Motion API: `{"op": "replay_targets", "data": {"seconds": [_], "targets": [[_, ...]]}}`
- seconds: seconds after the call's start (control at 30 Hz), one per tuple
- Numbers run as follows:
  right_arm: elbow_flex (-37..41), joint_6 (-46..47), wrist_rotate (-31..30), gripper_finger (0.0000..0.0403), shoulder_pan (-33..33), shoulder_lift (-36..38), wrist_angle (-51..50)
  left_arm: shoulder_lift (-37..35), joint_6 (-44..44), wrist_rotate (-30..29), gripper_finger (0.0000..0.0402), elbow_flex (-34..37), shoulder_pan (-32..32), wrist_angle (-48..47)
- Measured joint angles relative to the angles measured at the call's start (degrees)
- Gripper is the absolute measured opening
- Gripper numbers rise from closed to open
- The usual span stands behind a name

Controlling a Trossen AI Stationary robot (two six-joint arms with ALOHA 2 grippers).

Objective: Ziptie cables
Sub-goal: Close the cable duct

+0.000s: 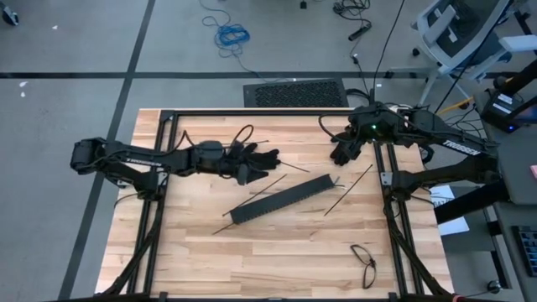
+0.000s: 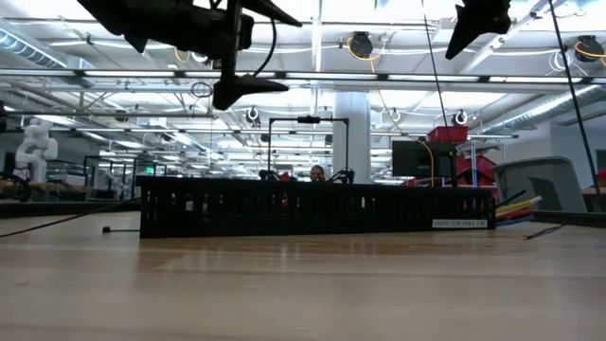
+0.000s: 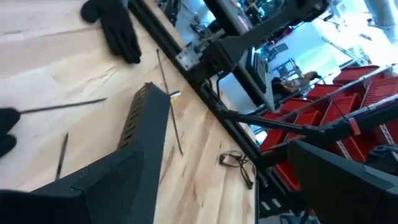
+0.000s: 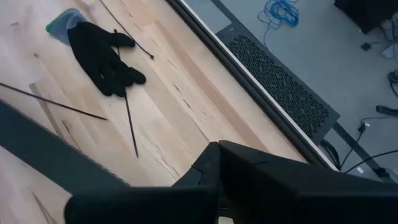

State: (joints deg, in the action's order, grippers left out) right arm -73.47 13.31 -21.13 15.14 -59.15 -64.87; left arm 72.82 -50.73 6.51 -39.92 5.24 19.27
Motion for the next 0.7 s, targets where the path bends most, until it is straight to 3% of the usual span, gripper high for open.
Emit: {"op": "replay_targets", "data": {"seconds": [0.13,0.23,0.3,0.47,0.7], "targets": [[0.0,-1.6,-0.3,0.0,0.0,0.0,0.2,1.3,1.6,4.1,0.0383,0.0,1.8,7.2],[0.0,-2.2,-1.7,0.0,0.0,0.0,0.3,3.0,5.5,6.9,0.033,-2.3,2.8,13.5],[0.0,-2.6,-1.8,0.0,0.0,0.0,0.2,3.0,11.6,7.1,0.0261,-5.6,2.7,9.4],[0.0,-2.9,-1.8,0.0,0.0,0.0,0.2,5.8,29.4,6.1,0.0034,-13.3,2.1,0.1],[2.3,-2.1,-3.0,0.0,0.3,0.0,0.4,17.8,48.6,11.5,0.0002,-19.8,-1.8,0.9]]}}
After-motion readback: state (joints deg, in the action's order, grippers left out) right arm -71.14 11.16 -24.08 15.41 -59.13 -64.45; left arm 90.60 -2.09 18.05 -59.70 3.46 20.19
